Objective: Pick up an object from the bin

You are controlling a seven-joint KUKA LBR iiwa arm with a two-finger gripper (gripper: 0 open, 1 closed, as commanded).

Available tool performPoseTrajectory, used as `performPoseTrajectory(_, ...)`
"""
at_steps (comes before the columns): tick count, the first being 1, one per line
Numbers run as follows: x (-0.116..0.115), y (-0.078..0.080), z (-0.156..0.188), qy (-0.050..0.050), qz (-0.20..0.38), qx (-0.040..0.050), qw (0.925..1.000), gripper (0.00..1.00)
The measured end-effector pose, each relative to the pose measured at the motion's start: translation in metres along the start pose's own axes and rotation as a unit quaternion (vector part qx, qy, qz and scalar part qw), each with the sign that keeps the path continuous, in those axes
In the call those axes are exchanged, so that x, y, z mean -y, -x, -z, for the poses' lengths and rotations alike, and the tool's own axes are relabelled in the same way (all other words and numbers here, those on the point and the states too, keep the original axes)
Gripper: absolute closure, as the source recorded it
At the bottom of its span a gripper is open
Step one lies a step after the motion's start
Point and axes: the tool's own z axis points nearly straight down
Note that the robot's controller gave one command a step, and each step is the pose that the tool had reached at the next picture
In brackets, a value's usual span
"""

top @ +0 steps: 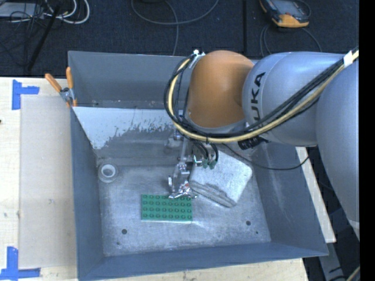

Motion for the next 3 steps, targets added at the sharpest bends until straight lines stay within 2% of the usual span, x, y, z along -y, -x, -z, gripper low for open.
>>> performPoseTrajectory(1,0.021,-0.023,-0.09,0.003,-0.019,0.0067,0.9998,0.0)
performPoseTrajectory(2,0.021,-0.026,-0.086,0.002,-0.018,-0.0024,0.9998,1.0)
performPoseTrajectory(3,0.048,-0.014,0.09,-0.001,0.123,0.0087,0.9923,1.0)
